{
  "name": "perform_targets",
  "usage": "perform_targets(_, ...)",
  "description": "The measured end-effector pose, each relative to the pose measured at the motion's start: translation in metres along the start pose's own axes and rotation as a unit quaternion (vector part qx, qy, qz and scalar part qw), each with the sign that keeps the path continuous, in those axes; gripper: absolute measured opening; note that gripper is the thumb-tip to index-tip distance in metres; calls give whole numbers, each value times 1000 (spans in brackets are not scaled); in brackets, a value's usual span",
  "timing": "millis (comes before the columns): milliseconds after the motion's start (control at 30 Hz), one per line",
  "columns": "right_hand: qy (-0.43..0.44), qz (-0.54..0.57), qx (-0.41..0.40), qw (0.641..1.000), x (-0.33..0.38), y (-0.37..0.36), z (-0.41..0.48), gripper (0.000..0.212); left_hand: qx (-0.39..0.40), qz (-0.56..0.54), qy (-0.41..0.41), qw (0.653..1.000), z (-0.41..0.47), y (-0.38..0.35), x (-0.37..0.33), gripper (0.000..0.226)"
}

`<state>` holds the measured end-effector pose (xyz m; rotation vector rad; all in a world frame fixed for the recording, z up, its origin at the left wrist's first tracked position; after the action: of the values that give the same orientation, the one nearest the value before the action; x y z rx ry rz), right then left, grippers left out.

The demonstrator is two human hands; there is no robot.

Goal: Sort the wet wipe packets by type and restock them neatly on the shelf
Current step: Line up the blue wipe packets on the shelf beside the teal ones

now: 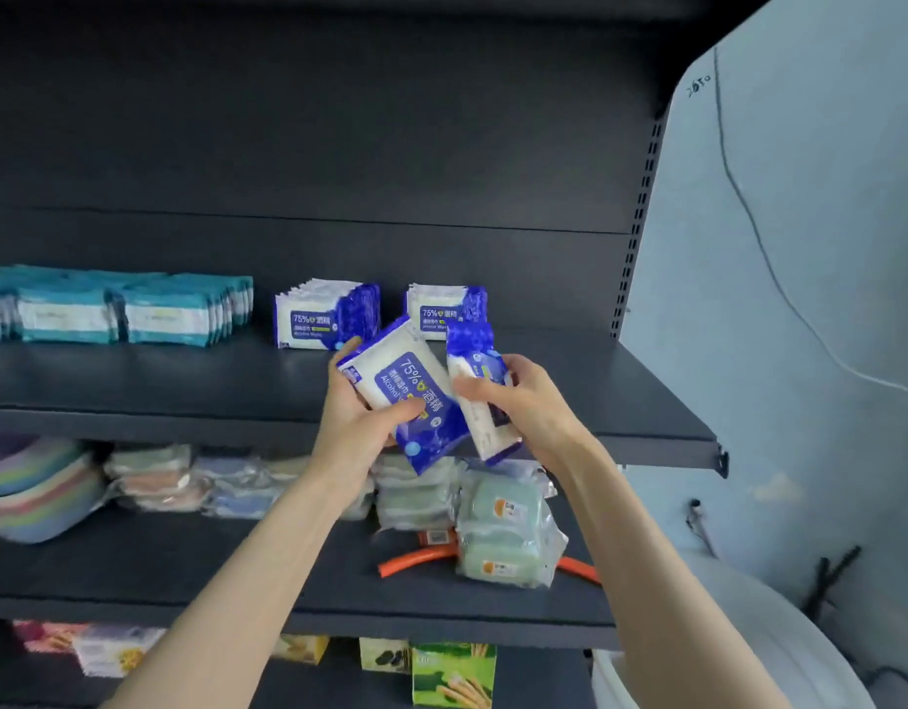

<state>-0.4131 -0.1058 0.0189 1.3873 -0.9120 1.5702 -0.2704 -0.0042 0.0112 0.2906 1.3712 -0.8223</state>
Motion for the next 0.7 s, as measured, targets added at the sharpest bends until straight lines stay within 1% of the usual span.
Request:
perform_targets(67, 25, -30, -46, 998, 8, -8, 28, 58, 18, 0, 20, 1000, 33, -2, 1, 40)
perform_targets(100, 33, -47, -63, 996, 10, -12, 42, 64, 24, -6, 37, 999, 50, -3, 4, 27)
perform_targets(133, 34, -60, -76, 995, 11, -16, 57, 65, 30, -13, 50, 998, 67, -5, 8, 17)
perform_targets(167, 33, -56, -83, 994, 12, -19, 67, 62, 32, -14, 54, 998, 80, -6, 12, 11)
perform_targets(233, 25, -26, -92, 995, 12, -25, 91, 46, 28, 7, 53, 998, 114, -10, 19, 4)
perform_targets(300, 8, 0, -115, 993, 9, -25, 117, 29, 32, 36, 42, 998, 145, -14, 25, 6)
perform_targets(333, 3, 12, -125, 992, 7, -24, 128, 26, 43, 49, 32, 997, 158, -18, 27, 10)
perform_targets(433, 21, 32, -158, 987, 6, -13, 157, 28, 74, 84, 16, 994, 189, -31, 34, 20)
perform_targets(500, 39, 20, -173, 984, 7, -7, 170, 29, 85, 97, 21, 991, 203, -37, 40, 29)
perform_targets(567, 41, 24, -182, 982, 8, -3, 180, 33, 96, 102, 40, 989, 217, -43, 49, 34)
perform_targets(633, 36, 29, -183, 982, 7, 0, 188, 35, 106, 108, 53, 987, 229, -49, 56, 30)
perform_targets(700, 34, 27, -182, 982, 8, 2, 195, 33, 113, 146, 29, 982, 240, -54, 57, 19)
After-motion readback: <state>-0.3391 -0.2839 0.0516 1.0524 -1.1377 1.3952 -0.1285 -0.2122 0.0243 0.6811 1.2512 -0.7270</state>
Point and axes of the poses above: each hand's wrist, its own z-axis towards the middle knuckle, its own y-axis out of the back of the hand, x = y × z, the point moved 7 cm from there along z, towards the middle knuckle, and after that the axes turned 12 degrees about -x, right-handed, at the moved point
